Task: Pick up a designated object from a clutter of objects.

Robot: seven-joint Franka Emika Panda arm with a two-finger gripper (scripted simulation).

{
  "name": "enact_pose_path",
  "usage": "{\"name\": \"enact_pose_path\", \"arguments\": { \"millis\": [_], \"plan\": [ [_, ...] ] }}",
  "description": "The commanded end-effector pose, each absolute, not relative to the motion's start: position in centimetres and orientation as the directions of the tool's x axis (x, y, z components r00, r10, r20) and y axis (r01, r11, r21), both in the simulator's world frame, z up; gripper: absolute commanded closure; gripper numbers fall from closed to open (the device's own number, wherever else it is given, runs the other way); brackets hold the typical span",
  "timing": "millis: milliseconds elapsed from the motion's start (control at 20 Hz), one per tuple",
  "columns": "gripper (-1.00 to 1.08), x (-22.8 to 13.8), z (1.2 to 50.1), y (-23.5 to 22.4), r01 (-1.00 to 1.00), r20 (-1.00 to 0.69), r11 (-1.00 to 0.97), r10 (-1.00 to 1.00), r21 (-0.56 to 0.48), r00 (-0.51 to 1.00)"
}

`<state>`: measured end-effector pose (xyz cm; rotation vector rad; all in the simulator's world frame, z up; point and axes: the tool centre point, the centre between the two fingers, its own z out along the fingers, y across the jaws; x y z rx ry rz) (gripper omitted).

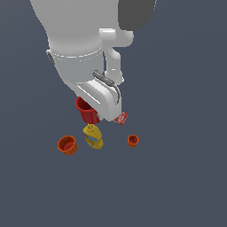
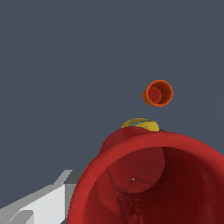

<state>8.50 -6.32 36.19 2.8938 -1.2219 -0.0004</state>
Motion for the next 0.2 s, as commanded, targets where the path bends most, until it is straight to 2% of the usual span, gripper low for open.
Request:
{"name": "enact_pose_path", "arguments": {
  "millis": [0,150],
  "plan": [
    [1.08,8.48,36.91,-6.26,-0.717,0.000,-0.697,-0.717,0.000,0.697],
    [1.08,8.49,37.13,-6.23,-0.717,0.000,-0.697,-0.717,0.000,0.697]
  ]
}}
